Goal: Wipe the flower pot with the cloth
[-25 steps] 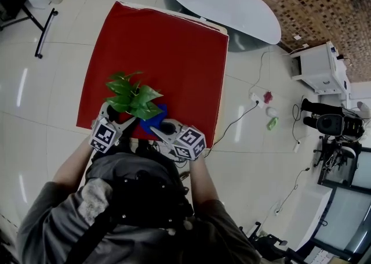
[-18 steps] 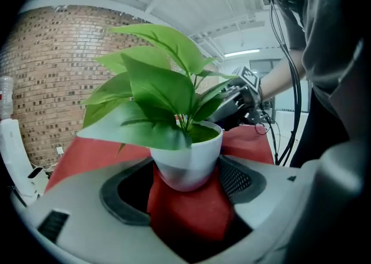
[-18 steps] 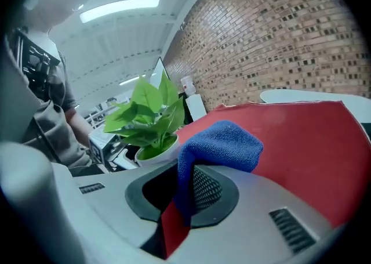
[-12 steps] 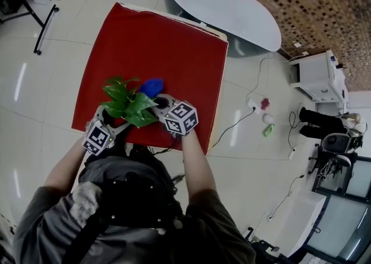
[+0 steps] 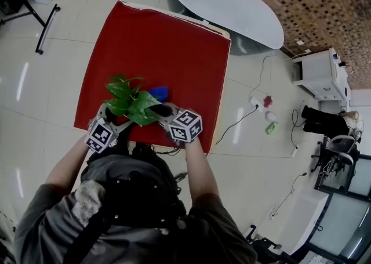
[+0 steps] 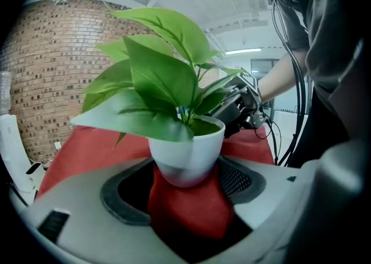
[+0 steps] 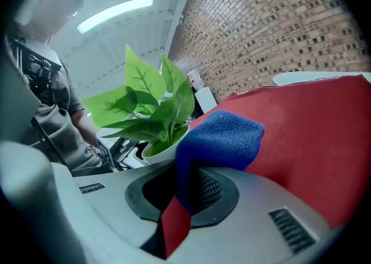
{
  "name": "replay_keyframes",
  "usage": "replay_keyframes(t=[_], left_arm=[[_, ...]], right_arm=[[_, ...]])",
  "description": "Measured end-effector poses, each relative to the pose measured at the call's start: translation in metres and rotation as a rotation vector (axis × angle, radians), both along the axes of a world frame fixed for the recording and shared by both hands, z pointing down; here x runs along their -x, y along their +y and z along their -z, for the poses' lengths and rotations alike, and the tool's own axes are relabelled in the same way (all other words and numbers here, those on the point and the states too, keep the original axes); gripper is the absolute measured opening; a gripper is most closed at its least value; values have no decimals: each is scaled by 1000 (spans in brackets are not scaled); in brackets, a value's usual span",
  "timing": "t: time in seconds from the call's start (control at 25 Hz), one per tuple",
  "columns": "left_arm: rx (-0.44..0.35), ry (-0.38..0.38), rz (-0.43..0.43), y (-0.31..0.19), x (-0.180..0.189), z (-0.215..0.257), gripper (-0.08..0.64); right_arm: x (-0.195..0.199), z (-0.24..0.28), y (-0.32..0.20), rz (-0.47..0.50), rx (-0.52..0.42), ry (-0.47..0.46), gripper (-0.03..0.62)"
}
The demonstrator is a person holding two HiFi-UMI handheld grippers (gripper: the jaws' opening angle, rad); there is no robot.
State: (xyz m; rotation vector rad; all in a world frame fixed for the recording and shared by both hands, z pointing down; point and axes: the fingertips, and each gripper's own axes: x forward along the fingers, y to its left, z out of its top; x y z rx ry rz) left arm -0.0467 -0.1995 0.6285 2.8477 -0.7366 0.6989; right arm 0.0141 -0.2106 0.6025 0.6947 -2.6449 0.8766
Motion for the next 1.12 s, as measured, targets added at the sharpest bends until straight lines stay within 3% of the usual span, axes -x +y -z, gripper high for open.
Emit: replay_keyframes(t=[0.48,0.8,0.96,1.12], left_arm=[[5,-2,-18,-8,-19,-3,388],[4,13,3,-3,-14,5,399],[19,26,30,11,15,7,400],[16,88,148,18,67,19,399]], right_arm=[[13,0,51,-23,10,-40,66],[-5,7,61,-113,21,-41,66],[-14,15,73,-178,18,-57,66],[-16,30,77,-316,-34,-66,66]])
